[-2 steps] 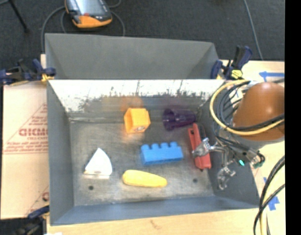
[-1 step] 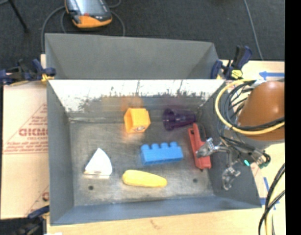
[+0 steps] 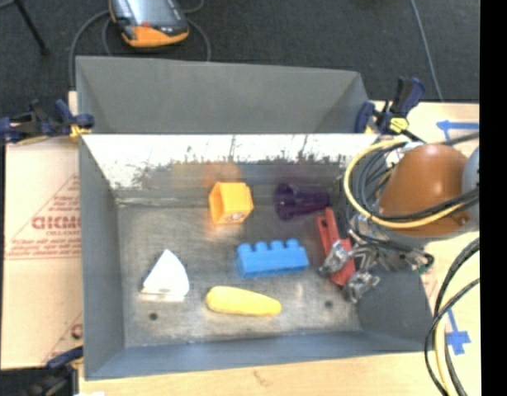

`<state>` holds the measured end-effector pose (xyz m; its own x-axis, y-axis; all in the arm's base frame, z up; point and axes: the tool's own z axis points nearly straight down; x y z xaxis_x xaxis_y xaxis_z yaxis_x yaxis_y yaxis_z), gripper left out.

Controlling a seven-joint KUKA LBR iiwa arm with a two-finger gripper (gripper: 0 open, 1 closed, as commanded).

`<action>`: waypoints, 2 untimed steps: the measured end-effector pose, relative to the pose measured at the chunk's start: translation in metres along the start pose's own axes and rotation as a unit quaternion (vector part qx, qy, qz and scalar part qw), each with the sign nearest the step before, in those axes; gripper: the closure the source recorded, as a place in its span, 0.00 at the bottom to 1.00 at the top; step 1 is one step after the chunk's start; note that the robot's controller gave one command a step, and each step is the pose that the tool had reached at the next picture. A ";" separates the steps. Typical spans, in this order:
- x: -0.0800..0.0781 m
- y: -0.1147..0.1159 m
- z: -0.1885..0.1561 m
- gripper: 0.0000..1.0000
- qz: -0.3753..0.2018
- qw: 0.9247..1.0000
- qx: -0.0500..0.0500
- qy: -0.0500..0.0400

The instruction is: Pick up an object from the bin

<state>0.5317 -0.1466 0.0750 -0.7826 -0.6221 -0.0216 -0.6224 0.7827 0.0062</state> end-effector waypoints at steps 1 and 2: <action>0.000 0.000 0.000 1.00 0.000 1.000 0.000 0.000; -0.005 0.027 0.003 0.00 -0.087 0.996 0.006 0.007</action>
Offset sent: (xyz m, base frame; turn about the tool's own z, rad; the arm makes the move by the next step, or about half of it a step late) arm -0.0160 0.0247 -0.0050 -0.1764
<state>0.5189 -0.1219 0.0728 -0.6633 -0.7483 -0.0068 -0.7482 0.6634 -0.0077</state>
